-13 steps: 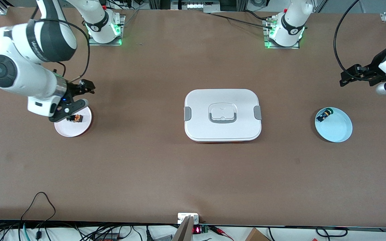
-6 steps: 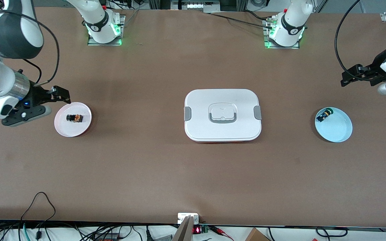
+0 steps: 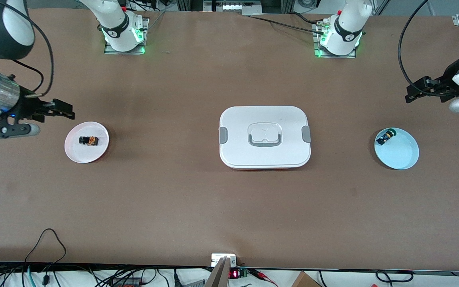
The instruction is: Transfer orange switch to right arm and place
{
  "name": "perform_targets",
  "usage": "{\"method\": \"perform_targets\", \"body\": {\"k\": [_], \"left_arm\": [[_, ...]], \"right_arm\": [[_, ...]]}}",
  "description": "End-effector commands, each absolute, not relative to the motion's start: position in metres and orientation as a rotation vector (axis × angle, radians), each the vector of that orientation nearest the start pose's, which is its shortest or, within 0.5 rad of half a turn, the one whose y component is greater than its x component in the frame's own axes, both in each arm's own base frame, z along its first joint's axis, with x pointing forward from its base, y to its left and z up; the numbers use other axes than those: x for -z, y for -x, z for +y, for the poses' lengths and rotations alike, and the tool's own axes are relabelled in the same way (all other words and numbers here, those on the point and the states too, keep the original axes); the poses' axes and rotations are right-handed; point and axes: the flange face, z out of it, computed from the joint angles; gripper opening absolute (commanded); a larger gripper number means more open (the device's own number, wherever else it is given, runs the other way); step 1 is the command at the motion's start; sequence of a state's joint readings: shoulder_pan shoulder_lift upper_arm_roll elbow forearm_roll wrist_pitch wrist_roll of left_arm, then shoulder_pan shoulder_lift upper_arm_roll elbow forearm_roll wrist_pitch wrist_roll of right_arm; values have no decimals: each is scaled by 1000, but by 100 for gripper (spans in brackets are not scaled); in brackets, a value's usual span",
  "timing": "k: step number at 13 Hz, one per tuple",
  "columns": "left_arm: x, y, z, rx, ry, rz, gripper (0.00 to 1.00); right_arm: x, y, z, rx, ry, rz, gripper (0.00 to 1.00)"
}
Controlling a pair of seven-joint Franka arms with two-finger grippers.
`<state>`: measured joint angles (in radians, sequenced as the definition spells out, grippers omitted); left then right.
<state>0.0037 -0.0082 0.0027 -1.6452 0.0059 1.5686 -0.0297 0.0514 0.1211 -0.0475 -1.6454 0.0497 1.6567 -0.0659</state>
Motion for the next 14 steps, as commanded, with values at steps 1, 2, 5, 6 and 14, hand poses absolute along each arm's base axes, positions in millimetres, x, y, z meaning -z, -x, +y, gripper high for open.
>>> {"method": "perform_targets", "body": {"k": [1, 2, 5, 6, 14], "left_arm": [[-599, -549, 7, -110, 3118, -40, 100], [-599, -549, 7, -110, 3118, -40, 100], [-599, -549, 7, -110, 3118, -40, 100], [-600, -549, 7, -108, 3118, -40, 100], [-599, -549, 8, -110, 3118, -40, 100]], "right_arm": [[-547, -576, 0, -172, 3082, -43, 100], [-549, -573, 4, -184, 3083, -2, 100], [-518, -577, 6, -157, 3095, 21, 100], [-512, -575, 6, -130, 3098, -37, 100], [-563, -563, -6, -19, 3128, -86, 100]]}}
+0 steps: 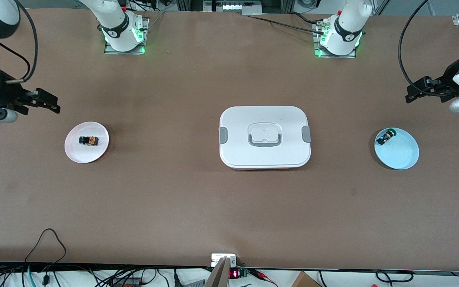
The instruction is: Transfer orange switch to right arm and place
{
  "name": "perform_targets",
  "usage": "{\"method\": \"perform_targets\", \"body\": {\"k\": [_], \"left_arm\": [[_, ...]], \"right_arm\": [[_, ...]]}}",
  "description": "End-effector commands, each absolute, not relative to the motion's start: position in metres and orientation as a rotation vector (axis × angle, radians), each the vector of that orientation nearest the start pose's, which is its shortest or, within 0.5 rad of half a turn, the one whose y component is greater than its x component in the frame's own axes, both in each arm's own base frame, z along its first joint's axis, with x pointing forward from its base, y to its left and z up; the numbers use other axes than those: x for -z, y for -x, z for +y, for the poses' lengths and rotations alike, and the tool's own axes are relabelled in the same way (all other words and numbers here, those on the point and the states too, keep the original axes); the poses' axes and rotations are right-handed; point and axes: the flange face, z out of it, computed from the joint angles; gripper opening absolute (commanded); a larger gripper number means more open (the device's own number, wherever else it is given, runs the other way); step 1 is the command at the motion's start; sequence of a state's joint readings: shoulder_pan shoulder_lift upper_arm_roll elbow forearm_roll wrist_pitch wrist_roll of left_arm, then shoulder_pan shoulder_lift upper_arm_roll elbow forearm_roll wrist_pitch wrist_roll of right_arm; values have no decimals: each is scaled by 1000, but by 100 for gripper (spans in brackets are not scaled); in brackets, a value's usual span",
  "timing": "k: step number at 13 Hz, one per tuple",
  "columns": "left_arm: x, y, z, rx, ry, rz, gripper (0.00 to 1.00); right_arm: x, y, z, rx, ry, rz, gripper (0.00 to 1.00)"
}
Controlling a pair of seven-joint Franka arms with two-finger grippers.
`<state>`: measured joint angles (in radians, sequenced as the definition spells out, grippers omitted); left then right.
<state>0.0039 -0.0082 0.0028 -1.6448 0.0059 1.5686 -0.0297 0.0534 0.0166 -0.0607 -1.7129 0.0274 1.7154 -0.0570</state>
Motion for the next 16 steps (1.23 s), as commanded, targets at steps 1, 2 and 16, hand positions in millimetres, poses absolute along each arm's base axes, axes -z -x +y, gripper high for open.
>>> {"method": "perform_targets", "body": {"k": [1, 2, 16], "left_arm": [[-599, -549, 8, -110, 3118, -43, 100], [-599, -549, 7, -110, 3118, -40, 100], [-599, -549, 8, -110, 3116, -42, 100]], "right_arm": [[-569, -563, -2, -1, 3149, -103, 100], [-578, -561, 0, 16, 3156, -112, 100], [-596, -553, 13, -19, 3147, -103, 100]]}}
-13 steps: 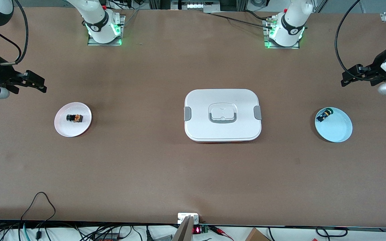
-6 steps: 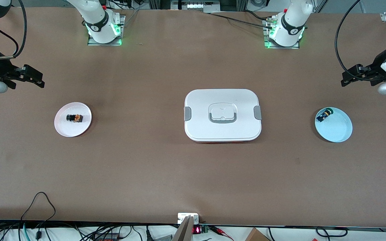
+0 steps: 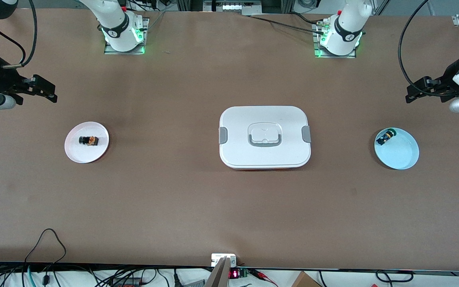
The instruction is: Transfer orange switch to right arm and place
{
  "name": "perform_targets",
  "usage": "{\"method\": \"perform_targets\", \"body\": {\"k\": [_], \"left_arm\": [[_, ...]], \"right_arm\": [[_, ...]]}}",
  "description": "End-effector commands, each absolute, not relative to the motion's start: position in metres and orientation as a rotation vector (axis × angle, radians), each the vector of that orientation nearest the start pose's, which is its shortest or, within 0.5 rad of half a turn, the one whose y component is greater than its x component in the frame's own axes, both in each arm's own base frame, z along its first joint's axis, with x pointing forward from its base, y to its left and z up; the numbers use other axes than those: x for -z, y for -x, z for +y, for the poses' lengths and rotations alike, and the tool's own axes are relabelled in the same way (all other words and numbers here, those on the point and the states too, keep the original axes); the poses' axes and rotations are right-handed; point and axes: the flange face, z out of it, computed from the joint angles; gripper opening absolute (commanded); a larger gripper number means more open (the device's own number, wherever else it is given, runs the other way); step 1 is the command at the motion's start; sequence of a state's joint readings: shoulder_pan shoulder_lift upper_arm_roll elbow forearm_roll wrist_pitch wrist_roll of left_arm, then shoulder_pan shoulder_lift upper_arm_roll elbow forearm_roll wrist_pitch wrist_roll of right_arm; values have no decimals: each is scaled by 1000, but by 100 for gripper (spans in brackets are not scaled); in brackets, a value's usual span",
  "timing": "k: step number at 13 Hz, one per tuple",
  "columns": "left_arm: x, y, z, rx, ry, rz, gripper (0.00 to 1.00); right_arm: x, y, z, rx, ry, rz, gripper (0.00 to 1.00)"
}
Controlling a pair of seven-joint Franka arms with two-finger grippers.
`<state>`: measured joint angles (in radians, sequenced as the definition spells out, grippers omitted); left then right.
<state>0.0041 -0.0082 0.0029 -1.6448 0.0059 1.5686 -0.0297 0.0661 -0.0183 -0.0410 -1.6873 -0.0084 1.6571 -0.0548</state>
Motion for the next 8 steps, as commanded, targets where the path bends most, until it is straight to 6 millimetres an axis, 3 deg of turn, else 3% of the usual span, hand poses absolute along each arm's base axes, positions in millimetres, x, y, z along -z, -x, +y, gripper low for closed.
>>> {"method": "perform_targets", "body": {"k": [1, 8], "left_arm": [[-599, -549, 8, -110, 3116, -42, 100], [-599, -549, 11, -110, 3116, -47, 100]], "right_arm": [[-597, -553, 12, -15, 3147, -76, 100], [-600, -552, 13, -22, 3148, -73, 100]]}}
